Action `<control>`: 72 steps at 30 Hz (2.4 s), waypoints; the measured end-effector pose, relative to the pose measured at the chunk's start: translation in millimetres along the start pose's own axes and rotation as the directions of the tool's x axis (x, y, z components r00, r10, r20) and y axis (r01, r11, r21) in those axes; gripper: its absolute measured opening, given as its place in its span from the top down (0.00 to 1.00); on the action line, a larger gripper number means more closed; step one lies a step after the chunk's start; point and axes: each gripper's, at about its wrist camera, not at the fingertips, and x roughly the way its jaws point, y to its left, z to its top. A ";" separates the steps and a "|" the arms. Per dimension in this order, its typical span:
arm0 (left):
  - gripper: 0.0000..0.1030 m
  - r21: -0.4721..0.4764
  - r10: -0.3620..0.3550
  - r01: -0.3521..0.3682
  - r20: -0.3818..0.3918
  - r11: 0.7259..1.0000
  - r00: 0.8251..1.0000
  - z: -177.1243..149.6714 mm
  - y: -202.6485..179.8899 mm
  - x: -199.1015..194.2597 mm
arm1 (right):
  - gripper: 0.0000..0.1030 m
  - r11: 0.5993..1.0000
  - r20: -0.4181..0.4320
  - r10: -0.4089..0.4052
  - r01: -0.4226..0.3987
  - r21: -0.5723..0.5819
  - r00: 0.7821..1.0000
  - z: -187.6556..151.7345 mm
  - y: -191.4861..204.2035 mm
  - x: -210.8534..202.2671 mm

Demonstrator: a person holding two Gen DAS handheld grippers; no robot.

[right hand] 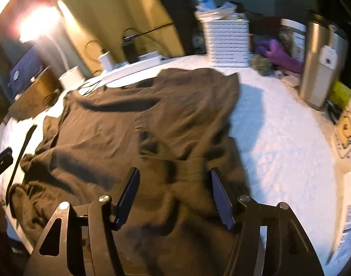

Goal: Fold small clothes

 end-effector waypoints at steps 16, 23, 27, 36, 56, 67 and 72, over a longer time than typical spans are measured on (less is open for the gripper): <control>0.05 -0.025 0.110 -0.111 -0.036 0.993 0.993 12.8 64.2 21.6 | 0.38 0.997 -0.031 0.035 -0.037 -0.065 0.999 -6.6 48.0 -8.6; 0.05 0.001 0.097 -0.097 -0.091 0.995 0.991 35.7 73.6 58.4 | 0.38 0.999 -0.002 -0.029 0.029 -0.032 1.000 7.6 29.9 -6.2; 0.06 0.091 0.032 -0.019 -0.143 0.996 0.989 39.0 51.2 78.6 | 0.38 0.999 -0.007 -0.042 0.042 -0.015 0.999 11.2 21.9 1.6; 0.57 0.318 0.079 0.004 -0.246 0.948 0.966 22.5 22.4 123.8 | 0.38 0.999 -0.004 -0.050 0.050 0.003 0.999 11.4 14.0 7.1; 0.51 -0.002 0.150 -0.153 -0.163 0.988 0.975 48.4 135.9 82.6 | 0.38 0.999 -0.030 -0.042 0.041 -0.026 0.999 11.6 28.1 18.5; 0.62 0.211 0.134 -0.088 -0.214 0.974 0.968 56.9 102.0 134.4 | 0.38 0.998 -0.003 -0.060 0.060 0.000 0.998 7.7 21.3 3.8; 0.91 0.201 0.161 -0.124 -0.178 0.972 0.971 54.8 108.3 121.3 | 0.38 0.997 0.001 -0.072 0.072 0.020 0.997 6.3 14.5 1.0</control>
